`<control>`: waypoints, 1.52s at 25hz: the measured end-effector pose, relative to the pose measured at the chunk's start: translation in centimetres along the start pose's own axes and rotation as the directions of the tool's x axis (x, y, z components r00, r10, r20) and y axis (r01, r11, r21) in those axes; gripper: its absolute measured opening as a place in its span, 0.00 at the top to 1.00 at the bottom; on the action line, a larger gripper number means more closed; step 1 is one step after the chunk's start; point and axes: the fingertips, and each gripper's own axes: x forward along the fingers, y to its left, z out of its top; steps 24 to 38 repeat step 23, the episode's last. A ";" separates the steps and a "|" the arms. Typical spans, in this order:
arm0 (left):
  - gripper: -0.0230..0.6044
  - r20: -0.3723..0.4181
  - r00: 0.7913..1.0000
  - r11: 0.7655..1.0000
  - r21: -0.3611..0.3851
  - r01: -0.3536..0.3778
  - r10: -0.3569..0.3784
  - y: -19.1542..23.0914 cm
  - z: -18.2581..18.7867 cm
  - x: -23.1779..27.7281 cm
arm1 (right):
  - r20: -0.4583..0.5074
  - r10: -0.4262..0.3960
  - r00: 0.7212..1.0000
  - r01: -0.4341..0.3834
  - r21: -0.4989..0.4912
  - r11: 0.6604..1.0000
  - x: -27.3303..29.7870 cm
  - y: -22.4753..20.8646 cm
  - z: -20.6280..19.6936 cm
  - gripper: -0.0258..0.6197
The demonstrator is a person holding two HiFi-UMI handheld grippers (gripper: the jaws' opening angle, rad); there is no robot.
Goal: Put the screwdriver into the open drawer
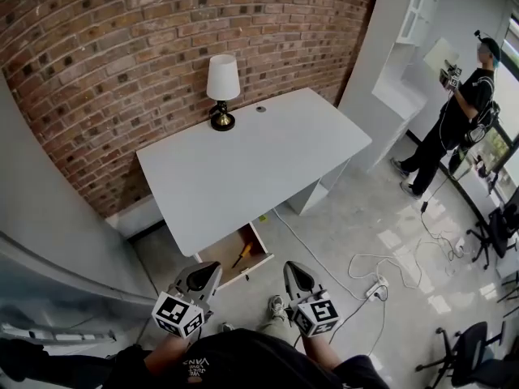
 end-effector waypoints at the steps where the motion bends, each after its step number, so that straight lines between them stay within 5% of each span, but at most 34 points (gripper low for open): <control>1: 0.95 0.000 1.000 1.000 -0.003 -0.003 0.003 0.1 -0.1 -0.4 | 0.004 -0.003 1.000 0.003 -0.007 1.000 -0.2 0.2 0.2 0.97; 38: 0.95 0.040 0.996 0.996 -0.036 -0.078 0.079 1.7 0.0 -4.0 | 0.053 -0.028 0.998 0.029 -0.017 0.999 -1.0 2.5 0.9 0.97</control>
